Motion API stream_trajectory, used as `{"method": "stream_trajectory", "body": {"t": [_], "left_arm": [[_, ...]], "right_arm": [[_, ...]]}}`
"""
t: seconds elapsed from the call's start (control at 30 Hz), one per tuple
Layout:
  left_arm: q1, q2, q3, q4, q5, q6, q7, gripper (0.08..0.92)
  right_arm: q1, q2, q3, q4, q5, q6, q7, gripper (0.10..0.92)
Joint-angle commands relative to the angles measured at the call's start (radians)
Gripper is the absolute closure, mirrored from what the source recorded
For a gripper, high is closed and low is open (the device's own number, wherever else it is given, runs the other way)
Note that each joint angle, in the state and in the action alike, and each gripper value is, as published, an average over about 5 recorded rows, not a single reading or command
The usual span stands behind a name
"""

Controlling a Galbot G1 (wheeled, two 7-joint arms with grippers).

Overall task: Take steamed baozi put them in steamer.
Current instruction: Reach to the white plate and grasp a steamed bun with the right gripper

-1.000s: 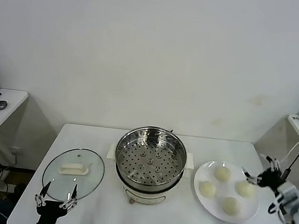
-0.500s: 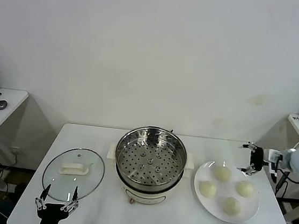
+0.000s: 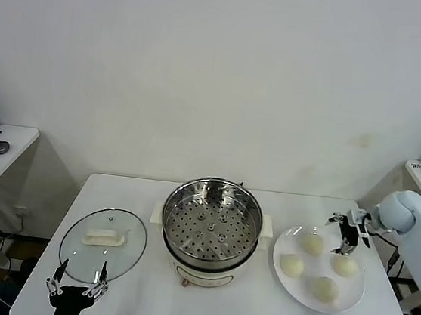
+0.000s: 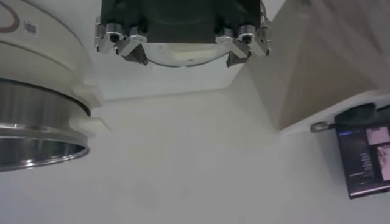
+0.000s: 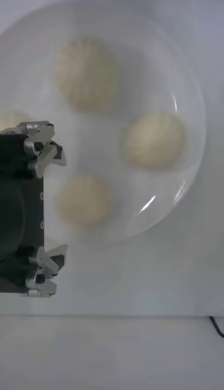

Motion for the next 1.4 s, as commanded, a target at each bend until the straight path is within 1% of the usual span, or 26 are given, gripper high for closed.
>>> {"method": "stream_trajectory", "body": {"t": [0.03, 0.33, 0.63, 0.93, 1.23, 1.33, 1.4], "left_arm": [[0.0, -0.003, 0.001, 0.0, 0.001, 0.0, -0.001, 0.177], [-0.001, -0.001, 0.002, 0.002, 0.002, 0.001, 0.002, 0.177], [-0.002, -0.002, 0.001, 0.004, 0.001, 0.002, 0.001, 0.177], [-0.006, -0.001, 0.003, 0.012, 0.001, 0.002, 0.002, 0.177], [-0.01, -0.002, 0.003, 0.019, 0.001, 0.002, 0.001, 0.177], [-0.011, -0.001, 0.002, 0.022, 0.001, 0.002, 0.0, 0.177], [-0.012, -0.001, 0.002, 0.024, 0.001, 0.002, 0.0, 0.177]], "right_arm": [[0.06, 0.067, -0.034, -0.093, -0.035, 0.017, -0.02, 0.203], [0.055, 0.107, -0.037, -0.148, -0.068, 0.041, -0.002, 0.203], [0.04, 0.11, -0.041, -0.153, -0.099, 0.05, -0.023, 0.203], [0.033, 0.126, -0.029, -0.182, -0.119, 0.05, 0.008, 0.203], [0.028, 0.135, -0.033, -0.195, -0.125, 0.053, 0.003, 0.203], [0.023, 0.136, -0.034, -0.197, -0.124, 0.053, 0.006, 0.21], [0.021, 0.138, -0.033, -0.199, -0.125, 0.053, 0.009, 0.234]]}}
